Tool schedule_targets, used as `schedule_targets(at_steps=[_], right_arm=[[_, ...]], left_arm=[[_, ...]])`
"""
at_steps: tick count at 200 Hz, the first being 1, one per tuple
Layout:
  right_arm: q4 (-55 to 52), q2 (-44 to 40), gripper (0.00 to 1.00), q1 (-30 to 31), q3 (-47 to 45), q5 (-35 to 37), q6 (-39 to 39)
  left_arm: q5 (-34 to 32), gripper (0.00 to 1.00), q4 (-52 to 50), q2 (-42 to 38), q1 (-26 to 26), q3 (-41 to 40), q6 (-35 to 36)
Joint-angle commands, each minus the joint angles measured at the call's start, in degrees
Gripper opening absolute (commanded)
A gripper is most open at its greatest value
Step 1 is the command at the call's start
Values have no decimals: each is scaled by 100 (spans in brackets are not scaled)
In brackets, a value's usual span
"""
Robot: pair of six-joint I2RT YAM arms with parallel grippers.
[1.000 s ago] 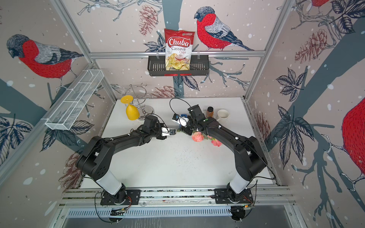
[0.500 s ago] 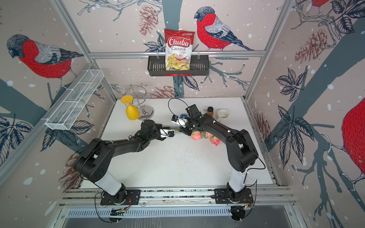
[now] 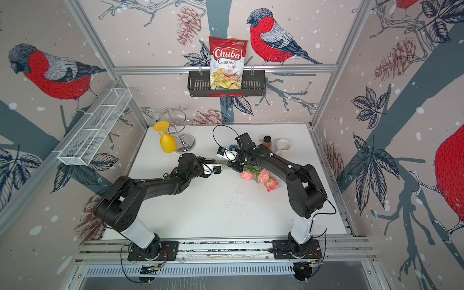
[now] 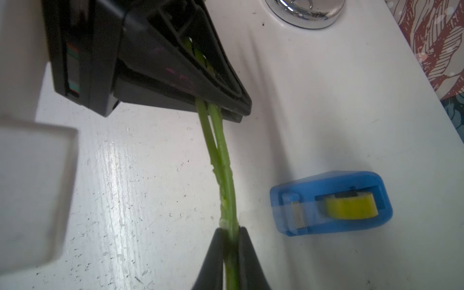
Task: Wrap bouquets with tape
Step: Wrap the tape around the bouquet.
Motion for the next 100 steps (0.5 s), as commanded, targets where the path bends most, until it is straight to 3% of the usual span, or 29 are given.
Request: schedule_targets(at_steps=[1, 39, 100], right_arm=[[-53, 84, 25, 5, 27, 291, 83], [-93, 130, 25, 2, 106, 431, 65], [144, -53, 0, 68, 5, 783, -204]], left_arm=[[155, 0, 785, 2, -25, 63, -315], [122, 0, 752, 41, -26, 77, -267], [161, 0, 361, 99, -24, 240, -355]])
